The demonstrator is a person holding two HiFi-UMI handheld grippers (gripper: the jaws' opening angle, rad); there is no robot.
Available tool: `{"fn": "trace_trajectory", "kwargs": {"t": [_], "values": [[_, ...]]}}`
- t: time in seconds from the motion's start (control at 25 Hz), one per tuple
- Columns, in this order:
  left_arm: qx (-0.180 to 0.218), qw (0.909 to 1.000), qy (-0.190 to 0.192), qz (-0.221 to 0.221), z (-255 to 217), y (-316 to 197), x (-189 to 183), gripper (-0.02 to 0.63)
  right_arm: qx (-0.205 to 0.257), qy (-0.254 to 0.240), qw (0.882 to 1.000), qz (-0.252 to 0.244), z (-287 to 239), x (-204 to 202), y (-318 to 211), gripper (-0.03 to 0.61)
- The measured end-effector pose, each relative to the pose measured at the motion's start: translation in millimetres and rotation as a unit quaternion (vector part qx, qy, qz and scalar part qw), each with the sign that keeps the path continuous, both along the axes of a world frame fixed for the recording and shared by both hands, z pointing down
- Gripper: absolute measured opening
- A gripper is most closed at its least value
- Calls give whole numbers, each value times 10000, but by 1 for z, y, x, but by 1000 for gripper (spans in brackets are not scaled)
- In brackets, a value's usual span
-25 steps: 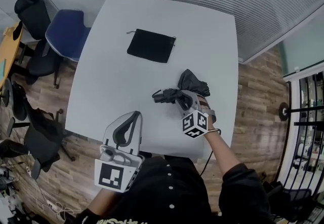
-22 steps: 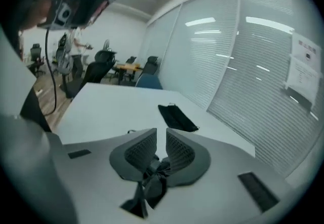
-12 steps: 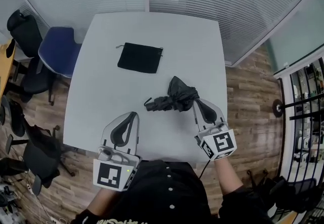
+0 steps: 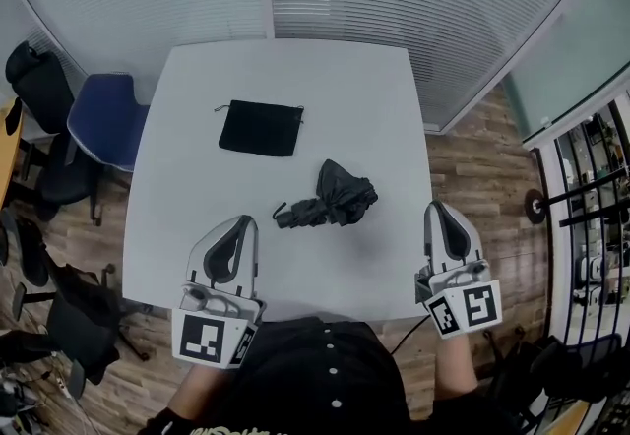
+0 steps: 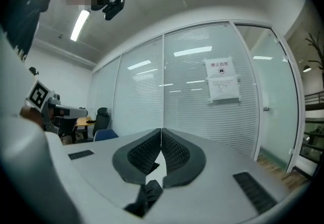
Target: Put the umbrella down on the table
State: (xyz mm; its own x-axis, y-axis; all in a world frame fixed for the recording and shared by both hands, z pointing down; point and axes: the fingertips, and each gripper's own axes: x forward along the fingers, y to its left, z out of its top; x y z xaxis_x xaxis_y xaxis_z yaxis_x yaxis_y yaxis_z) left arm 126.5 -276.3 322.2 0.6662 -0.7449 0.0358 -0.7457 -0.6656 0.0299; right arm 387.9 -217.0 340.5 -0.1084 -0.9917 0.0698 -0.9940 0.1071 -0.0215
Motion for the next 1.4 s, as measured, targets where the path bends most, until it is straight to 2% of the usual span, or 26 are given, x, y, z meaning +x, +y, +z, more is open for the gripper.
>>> {"fn": "trace_trajectory", "kwargs": {"t": [0.16,0.4,0.56,0.72,1.08,1.4], "values": [[70,10000,12,-69,-6,-6,-5,15,418,-290,9977,456,-32,29,20,31],[242,9992,30,-306,-19,-19,-22,15,726,-13,9930,928,-54,58,38,31],[321,9987,-3,-408,-26,-24,-32,15,715,119,9908,1147,-51,65,45,31],[319,9985,-7,-439,-27,-28,-35,15,639,125,9912,1156,-45,63,45,31],[307,9991,64,-301,-26,-25,-23,15,665,275,9942,797,-43,44,39,29],[227,9993,87,-275,-21,-22,-22,15,624,301,9945,791,-39,45,37,29]]}}
